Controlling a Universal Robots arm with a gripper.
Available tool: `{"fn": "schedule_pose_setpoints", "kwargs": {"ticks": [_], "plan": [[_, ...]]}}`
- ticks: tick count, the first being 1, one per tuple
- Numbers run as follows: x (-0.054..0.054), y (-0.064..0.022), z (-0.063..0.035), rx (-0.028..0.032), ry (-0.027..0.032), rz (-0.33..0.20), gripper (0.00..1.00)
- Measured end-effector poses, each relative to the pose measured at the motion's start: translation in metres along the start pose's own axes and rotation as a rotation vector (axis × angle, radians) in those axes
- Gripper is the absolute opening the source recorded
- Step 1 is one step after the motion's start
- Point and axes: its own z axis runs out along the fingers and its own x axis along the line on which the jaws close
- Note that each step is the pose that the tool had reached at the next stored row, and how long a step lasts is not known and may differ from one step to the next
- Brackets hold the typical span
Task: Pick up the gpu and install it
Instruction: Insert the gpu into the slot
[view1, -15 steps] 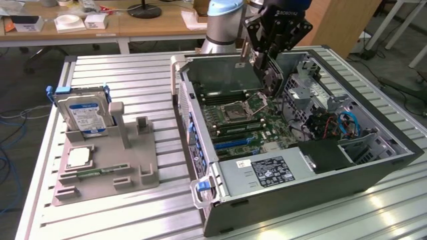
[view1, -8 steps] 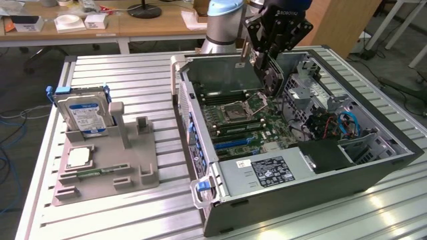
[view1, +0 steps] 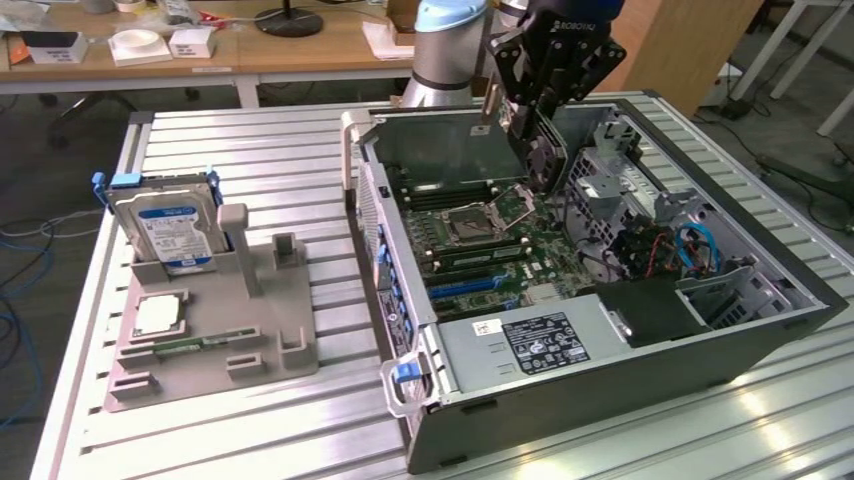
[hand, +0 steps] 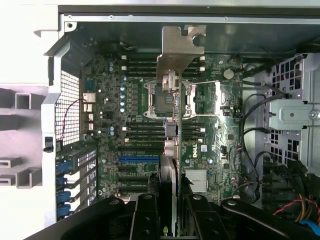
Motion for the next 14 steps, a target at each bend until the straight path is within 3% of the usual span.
{"fn": "schedule_pose_setpoints", "kwargs": {"ticks": [14], "plan": [[0.0003,-0.001,-0.0001,0.0004,0.0025,-0.056,0.27]]}}
